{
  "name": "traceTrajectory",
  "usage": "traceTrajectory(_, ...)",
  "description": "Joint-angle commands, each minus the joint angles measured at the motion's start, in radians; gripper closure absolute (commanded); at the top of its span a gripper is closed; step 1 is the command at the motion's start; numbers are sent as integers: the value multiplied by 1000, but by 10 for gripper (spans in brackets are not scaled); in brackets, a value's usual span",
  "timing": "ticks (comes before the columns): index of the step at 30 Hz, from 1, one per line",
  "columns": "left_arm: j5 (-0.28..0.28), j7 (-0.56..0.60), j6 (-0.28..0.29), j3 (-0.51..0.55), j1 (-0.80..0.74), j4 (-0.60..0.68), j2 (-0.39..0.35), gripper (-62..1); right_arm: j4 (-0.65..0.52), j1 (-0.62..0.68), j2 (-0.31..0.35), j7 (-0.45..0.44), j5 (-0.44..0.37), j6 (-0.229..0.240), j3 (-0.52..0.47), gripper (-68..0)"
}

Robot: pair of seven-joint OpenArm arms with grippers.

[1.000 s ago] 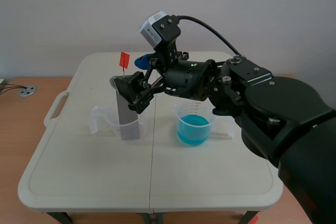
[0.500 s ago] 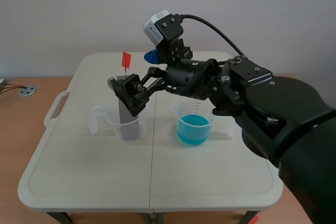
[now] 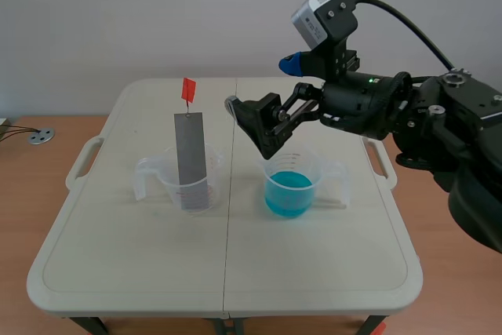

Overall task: Hold the metal plate by the orange handle, dip it into the blue solution, take it out and point at it, then put the plate back in the beaker on the left.
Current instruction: 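Put the plate into the left beaker, then return to the home posture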

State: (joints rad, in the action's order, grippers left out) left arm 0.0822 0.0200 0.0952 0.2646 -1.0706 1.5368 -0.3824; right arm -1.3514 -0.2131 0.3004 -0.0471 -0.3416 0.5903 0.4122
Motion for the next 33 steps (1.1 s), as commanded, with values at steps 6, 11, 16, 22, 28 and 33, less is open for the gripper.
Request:
traceTrajectory(6, 11, 121, -8, 171, 1, 183, -4, -623, -188, 144, 90, 14, -66, 2, -96, -665)
traceTrajectory(11, 12, 141, -5, 189, 78, 268, -8, -623, -294, 269, 150, 23, -98, 4, -161, -665)
traceTrajectory(16, 64, 140, 13, 179, 176, 335, -50, -623, -381, 392, 199, 22, -124, 5, -222, -665)
traceTrajectory(22, 147, 140, 36, 99, 269, 421, -167, -623, -482, 546, 235, 20, -146, 5, -294, -665)
traceTrajectory(28, 173, 141, 45, -74, 333, 444, -269, -623, -561, 690, 240, -5, -146, 8, -365, -665)
traceTrajectory(33, 172, 139, 49, -199, 384, 444, -291, -623, -603, 783, 240, -21, -145, 8, -406, -665)
